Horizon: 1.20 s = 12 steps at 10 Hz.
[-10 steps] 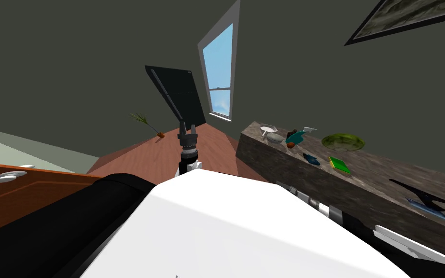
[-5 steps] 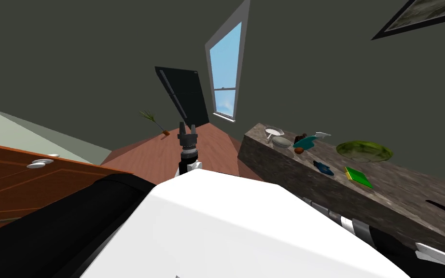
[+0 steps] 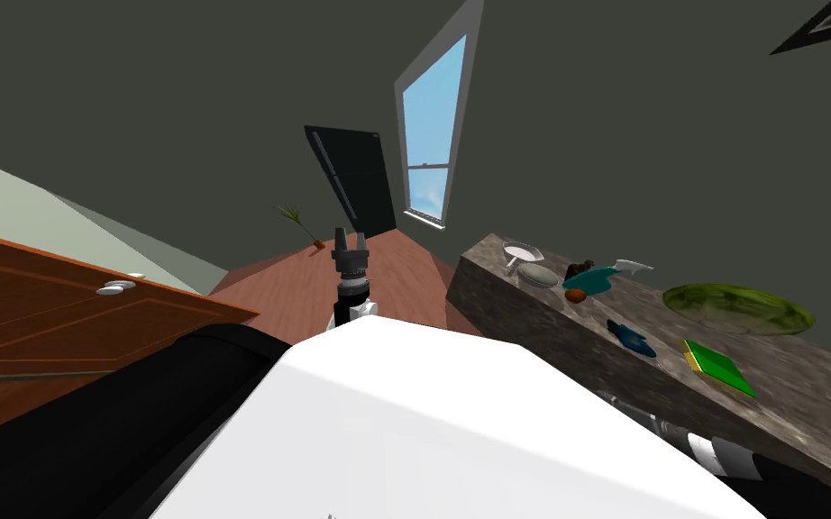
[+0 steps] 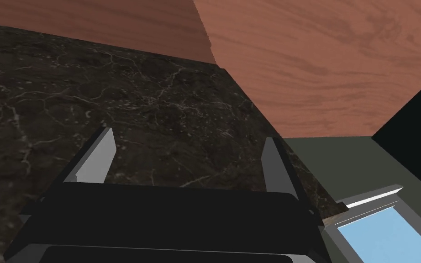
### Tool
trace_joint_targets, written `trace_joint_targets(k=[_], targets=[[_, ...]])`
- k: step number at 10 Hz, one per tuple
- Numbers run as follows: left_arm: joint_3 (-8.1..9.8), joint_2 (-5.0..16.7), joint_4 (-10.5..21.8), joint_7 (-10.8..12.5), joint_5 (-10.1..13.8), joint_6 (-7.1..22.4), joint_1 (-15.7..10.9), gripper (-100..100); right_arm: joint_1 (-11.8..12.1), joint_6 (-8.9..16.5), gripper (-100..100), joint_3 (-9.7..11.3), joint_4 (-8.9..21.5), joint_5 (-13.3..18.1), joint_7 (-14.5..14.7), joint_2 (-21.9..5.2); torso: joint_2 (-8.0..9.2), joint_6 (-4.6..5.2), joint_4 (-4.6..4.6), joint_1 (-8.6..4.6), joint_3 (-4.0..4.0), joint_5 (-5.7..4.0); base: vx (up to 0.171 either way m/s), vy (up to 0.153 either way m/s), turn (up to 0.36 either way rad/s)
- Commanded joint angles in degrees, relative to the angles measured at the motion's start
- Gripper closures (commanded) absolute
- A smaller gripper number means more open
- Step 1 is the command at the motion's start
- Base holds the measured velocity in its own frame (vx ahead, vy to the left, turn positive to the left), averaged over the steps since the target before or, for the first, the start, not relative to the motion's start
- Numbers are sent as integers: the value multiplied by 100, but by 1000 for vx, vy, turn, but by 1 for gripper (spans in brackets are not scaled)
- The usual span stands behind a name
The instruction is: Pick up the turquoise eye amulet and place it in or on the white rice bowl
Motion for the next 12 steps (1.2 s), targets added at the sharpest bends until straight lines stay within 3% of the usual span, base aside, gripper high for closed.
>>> trace_joint_targets(k=[1,2,4,7,12], targets=[[0,0,0,0,0,0,0,0,158,28,-100,142,243,-53,70,-219,0,0,0,0,0,0,82,-56,175],[0,0,0,0,0,0,-1,0,158,28,-100,142,243,-53,70,-219,0,-3,0,-4,0,1,71,-65,92],[0,0,0,0,0,0,0,0,334,137,-100,383,606,-89,175,-509,-4,-4,-1,-9,-2,-1,125,-94,241],[1,1,0,0,0,0,1,0,529,303,-100,679,1033,-145,360,-728,-59,-9,-14,-53,-34,-13,216,-201,249],[1,1,0,0,0,0,1,0,655,469,-100,928,1304,-207,589,-688,-32,-1,-7,-48,-19,-13,146,-206,164]])
